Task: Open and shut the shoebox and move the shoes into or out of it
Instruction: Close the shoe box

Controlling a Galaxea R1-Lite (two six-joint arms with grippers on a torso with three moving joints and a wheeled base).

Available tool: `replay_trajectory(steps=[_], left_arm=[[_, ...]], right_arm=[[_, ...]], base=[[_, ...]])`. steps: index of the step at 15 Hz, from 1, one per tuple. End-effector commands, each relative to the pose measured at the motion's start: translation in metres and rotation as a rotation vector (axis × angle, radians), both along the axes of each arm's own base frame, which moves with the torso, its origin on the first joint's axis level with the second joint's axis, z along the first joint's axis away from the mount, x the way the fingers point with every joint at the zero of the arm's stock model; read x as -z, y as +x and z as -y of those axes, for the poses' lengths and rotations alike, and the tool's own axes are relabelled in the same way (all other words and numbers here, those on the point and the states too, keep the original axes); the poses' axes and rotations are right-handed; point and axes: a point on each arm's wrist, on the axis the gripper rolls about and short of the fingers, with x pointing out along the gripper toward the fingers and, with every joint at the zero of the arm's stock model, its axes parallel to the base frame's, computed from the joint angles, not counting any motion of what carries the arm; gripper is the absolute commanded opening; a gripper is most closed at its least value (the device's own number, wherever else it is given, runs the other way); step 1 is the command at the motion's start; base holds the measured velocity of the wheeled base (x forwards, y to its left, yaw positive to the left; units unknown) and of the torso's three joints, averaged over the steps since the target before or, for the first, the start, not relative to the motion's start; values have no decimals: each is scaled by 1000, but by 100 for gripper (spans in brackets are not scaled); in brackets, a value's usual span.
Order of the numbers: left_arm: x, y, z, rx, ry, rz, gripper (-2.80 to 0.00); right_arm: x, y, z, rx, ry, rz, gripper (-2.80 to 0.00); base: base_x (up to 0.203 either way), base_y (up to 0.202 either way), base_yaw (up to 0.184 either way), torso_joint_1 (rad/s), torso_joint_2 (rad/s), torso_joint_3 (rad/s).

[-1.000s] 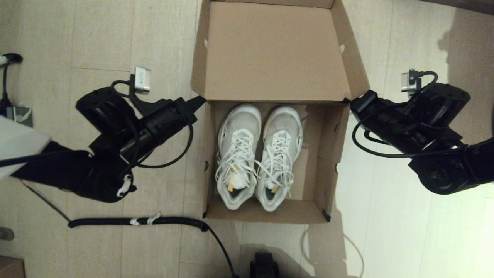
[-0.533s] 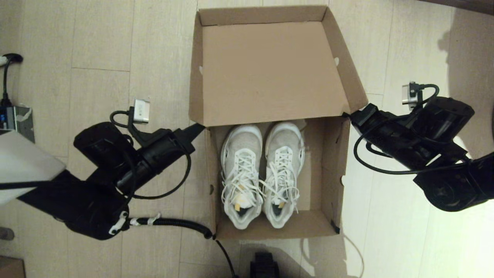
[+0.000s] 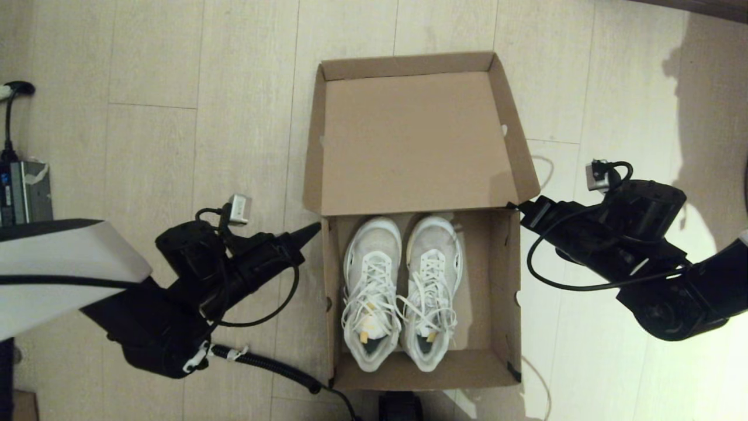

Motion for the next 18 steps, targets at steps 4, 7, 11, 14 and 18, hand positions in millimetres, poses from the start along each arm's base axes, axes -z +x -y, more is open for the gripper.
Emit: replay_trajectory(steps=[4, 7, 11, 14, 18], left_arm=[[0, 6, -20, -95, 8, 17, -280], [-4, 9, -21, -107, 4, 34, -280], [-26, 41, -36, -162, -28, 166, -280], [-43, 74, -36, -161, -60, 284, -280], [-77, 100, -33, -118, -194, 323, -280]], right_arm=[[-6, -10, 12, 37, 4, 9, -280], [-16, -15, 25, 72, 0, 36, -280], [-18, 14, 47, 131, 3, 71, -280], [-17, 48, 50, 104, 32, 101, -280], [-57, 69, 51, 24, 212, 93, -280]], base=[[0, 0, 0, 0, 0, 0], [0, 0, 0, 0, 0, 0], [0, 0, 0, 0, 0, 0], [0, 0, 0, 0, 0, 0], [0, 0, 0, 0, 0, 0]])
